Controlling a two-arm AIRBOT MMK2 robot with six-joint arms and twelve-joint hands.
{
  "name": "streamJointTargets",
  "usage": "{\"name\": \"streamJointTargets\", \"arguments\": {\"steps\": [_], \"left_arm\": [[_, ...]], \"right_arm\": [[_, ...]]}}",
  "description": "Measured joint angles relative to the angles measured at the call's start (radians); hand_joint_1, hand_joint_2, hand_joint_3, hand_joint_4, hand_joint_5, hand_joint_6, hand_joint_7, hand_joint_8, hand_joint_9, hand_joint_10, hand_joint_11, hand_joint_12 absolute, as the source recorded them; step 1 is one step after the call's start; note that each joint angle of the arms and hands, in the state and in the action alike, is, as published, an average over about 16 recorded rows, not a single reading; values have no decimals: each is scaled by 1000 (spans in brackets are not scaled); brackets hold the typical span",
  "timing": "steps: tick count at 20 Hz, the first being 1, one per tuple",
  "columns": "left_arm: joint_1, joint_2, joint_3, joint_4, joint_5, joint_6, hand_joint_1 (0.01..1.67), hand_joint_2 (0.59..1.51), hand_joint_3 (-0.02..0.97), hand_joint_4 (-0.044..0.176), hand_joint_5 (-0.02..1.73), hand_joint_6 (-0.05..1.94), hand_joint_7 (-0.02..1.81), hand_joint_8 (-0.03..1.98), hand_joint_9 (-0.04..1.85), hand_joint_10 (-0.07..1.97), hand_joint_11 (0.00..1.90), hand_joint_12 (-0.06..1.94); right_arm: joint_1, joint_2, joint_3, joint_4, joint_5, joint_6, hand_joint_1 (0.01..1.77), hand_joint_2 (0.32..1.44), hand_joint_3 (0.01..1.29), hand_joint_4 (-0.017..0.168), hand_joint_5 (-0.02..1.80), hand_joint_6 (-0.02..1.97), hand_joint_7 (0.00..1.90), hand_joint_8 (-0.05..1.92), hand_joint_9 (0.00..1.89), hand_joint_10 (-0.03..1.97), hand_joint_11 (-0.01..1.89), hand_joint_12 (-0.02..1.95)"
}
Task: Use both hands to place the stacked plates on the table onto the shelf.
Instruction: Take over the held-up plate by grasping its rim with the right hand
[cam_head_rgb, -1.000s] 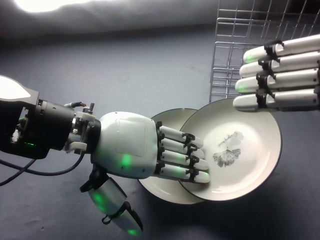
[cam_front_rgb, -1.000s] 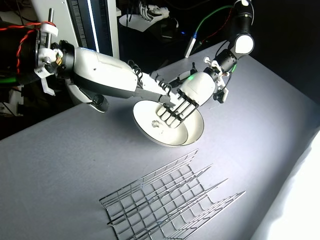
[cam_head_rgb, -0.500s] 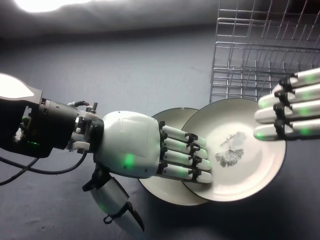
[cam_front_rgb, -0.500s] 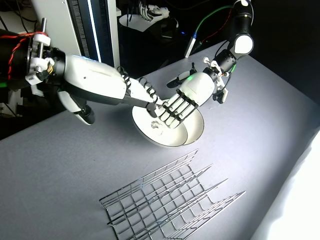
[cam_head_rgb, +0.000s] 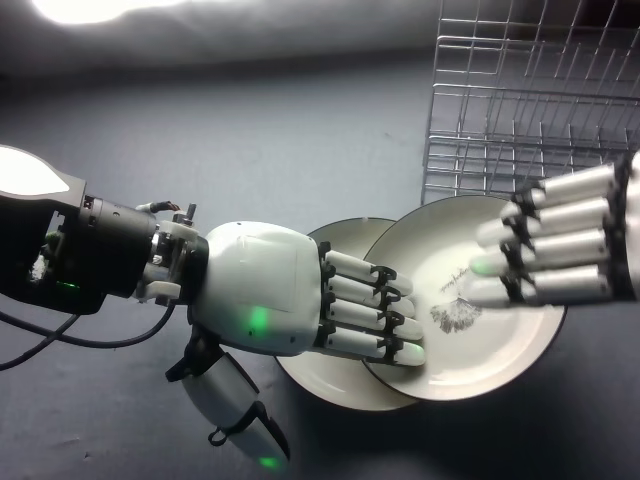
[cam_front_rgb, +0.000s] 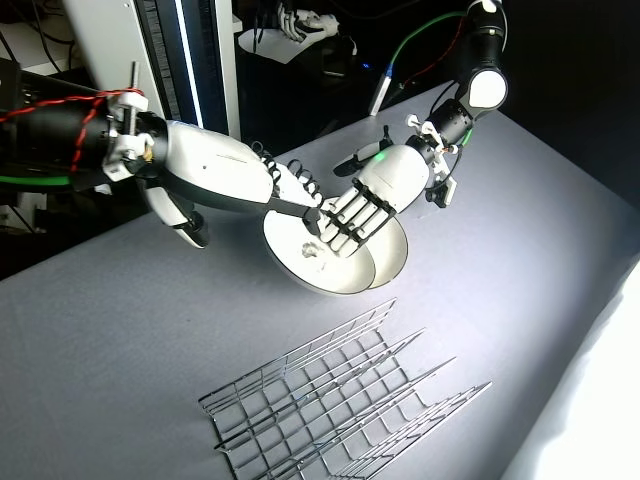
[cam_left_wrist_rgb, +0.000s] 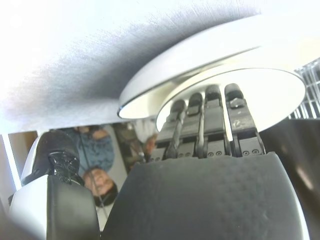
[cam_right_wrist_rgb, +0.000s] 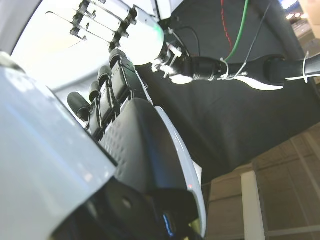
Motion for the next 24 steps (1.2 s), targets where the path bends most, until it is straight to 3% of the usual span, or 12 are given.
{"name": "streamJointTargets", "arguments": {"steps": [11, 24], "left_arm": [[0, -2, 5, 0, -4, -1, 15, 1045, 20, -10, -16, -33, -14, -26, 21, 5, 14, 4], [0, -3, 11, 0, -10, -2, 15, 1048, 21, -10, -16, -34, -13, -26, 20, 6, 14, 4]], "right_arm": [[-72, -91, 60, 6, -48, 0, 1182, 850, 14, 2, 14, 8, 20, 2, 25, 15, 19, 452], [-48, -254, 164, 10, -110, 0, 1177, 856, 13, 2, 20, 8, 20, 2, 18, 14, 18, 426]]}}
